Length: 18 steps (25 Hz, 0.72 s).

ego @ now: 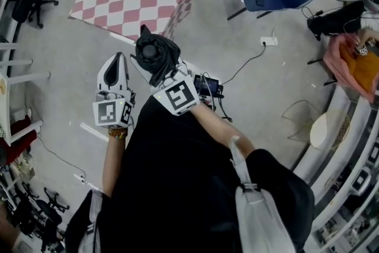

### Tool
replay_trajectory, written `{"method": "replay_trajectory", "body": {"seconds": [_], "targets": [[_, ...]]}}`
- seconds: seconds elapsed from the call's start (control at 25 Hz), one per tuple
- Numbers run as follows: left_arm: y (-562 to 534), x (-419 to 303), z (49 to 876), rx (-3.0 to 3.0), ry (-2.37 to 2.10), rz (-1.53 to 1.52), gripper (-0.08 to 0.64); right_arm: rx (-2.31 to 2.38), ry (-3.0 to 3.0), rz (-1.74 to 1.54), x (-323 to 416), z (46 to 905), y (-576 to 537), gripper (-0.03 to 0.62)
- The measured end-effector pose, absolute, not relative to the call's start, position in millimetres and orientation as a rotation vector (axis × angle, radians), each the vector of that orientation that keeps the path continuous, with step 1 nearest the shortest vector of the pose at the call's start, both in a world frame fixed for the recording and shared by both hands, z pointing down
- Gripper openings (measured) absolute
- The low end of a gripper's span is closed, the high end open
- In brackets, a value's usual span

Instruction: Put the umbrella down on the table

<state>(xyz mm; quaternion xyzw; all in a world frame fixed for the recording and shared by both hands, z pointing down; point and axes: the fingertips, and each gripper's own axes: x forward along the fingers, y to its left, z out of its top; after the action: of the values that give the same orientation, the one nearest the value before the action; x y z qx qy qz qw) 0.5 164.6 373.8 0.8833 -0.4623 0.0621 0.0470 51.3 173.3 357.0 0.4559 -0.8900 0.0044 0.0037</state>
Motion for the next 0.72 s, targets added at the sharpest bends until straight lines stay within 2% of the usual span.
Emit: {"method": "replay_trajectory", "body": {"seconds": [0.4, 0.72], "targets": [[110.8, -22.6, 380.7, 2.702, -1.385, 0.165, 0.015, 1.397, -2.741, 0.004, 26.6, 368.6, 123.3, 0.186], [56.2, -44.1, 390.0, 2.777, -1.193, 0.155, 0.015, 1.461, -2.632, 0.017, -4.7, 376.1, 68.1, 0.186]]}}
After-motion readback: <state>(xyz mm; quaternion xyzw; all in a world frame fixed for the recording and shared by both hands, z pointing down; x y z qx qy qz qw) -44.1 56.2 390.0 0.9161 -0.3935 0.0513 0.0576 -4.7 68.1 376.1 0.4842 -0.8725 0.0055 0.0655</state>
